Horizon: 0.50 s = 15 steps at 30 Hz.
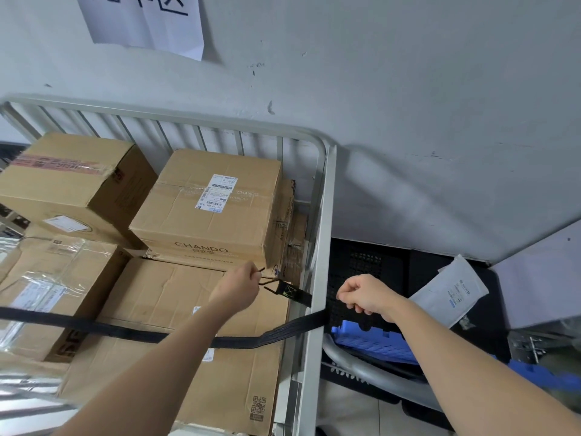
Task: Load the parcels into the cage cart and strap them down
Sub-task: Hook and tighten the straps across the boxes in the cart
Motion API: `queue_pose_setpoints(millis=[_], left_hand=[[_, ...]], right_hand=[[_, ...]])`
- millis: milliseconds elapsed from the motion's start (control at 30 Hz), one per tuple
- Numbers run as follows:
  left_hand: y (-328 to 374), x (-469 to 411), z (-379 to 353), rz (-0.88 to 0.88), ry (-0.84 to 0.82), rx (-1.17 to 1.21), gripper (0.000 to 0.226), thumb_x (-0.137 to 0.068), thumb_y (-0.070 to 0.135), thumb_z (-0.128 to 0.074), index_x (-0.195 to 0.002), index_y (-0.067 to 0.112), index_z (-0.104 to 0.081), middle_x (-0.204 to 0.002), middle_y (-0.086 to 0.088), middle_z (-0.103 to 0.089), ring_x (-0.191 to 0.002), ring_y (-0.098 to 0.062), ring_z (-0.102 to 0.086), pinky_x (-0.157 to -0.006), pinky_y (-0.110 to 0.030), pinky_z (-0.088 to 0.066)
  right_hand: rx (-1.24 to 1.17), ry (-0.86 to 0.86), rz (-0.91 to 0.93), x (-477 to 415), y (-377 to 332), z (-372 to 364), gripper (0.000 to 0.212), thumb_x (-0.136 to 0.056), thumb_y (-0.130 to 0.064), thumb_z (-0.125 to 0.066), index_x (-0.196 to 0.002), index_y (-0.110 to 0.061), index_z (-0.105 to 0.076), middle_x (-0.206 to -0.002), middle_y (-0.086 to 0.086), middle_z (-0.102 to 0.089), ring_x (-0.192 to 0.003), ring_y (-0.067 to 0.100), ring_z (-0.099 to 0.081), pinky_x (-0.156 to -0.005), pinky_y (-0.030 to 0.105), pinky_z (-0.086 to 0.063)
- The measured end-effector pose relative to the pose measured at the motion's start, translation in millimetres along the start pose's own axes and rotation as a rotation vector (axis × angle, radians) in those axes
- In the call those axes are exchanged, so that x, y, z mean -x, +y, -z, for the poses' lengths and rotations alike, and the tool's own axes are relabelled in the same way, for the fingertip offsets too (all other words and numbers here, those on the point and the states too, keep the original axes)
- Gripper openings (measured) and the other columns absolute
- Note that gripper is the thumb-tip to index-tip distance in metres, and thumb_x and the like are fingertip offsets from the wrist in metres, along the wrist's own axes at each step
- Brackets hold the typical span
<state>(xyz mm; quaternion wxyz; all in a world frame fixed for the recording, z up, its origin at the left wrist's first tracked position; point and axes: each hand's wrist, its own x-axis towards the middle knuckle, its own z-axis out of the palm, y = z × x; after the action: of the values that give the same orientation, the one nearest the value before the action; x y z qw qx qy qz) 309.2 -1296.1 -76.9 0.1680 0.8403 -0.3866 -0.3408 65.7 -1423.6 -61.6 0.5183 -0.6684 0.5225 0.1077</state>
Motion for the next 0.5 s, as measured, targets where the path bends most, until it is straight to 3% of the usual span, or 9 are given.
queue_pose_setpoints(millis=[100, 233, 333, 500], left_hand=[[-2.2, 0.6, 23.4, 0.006, 0.058, -0.050, 0.018, -0.100, 0.026, -0.039, -0.085, 0.022, -0.047, -0.090, -0.004, -0.065, -0.084, -0.025, -0.063, -0.080, -0.045, -0.053], [-9.0, 6.6, 50.6, 0.011, 0.137, -0.091, 0.016, -0.101, 0.025, -0.038, -0.091, 0.019, -0.050, -0.090, -0.004, -0.066, -0.084, -0.024, -0.062, -0.079, -0.043, -0.052], [-16.0, 12.7, 76.3, 0.019, 0.215, -0.048, 0.016, -0.100, 0.025, -0.039, -0.090, 0.019, -0.050, -0.089, -0.005, -0.066, -0.081, -0.025, -0.063, -0.077, -0.044, -0.053], [-28.4, 28.0, 114.3, -0.004, 0.277, -0.011, 0.014, -0.101, 0.022, -0.042, -0.095, 0.015, -0.054, -0.089, -0.006, -0.066, -0.082, -0.023, -0.063, -0.077, -0.043, -0.054]], right_hand=[[-0.056, 0.109, 0.090, 4.3, -19.2, -2.5, 0.010, -0.094, -0.011, -0.058, -0.093, -0.008, -0.067, -0.074, 0.001, -0.059, -0.062, 0.009, -0.050, -0.051, 0.015, -0.041], [-0.020, 0.193, 0.263, 5.7, -53.2, -14.3, 0.009, -0.092, -0.017, -0.062, -0.086, -0.015, -0.067, -0.080, -0.003, -0.062, -0.078, 0.009, -0.057, -0.079, 0.029, -0.051], [0.052, 0.139, 0.339, 5.6, -82.6, -30.7, 0.009, -0.092, -0.023, -0.063, -0.096, -0.019, -0.070, -0.092, -0.007, -0.065, -0.090, 0.009, -0.060, -0.088, 0.028, -0.049], [0.189, -0.020, 0.317, 8.1, -126.7, -68.4, 0.032, -0.097, -0.030, -0.056, -0.125, -0.017, -0.063, -0.124, -0.002, -0.063, -0.116, 0.017, -0.056, -0.097, 0.028, -0.042]])
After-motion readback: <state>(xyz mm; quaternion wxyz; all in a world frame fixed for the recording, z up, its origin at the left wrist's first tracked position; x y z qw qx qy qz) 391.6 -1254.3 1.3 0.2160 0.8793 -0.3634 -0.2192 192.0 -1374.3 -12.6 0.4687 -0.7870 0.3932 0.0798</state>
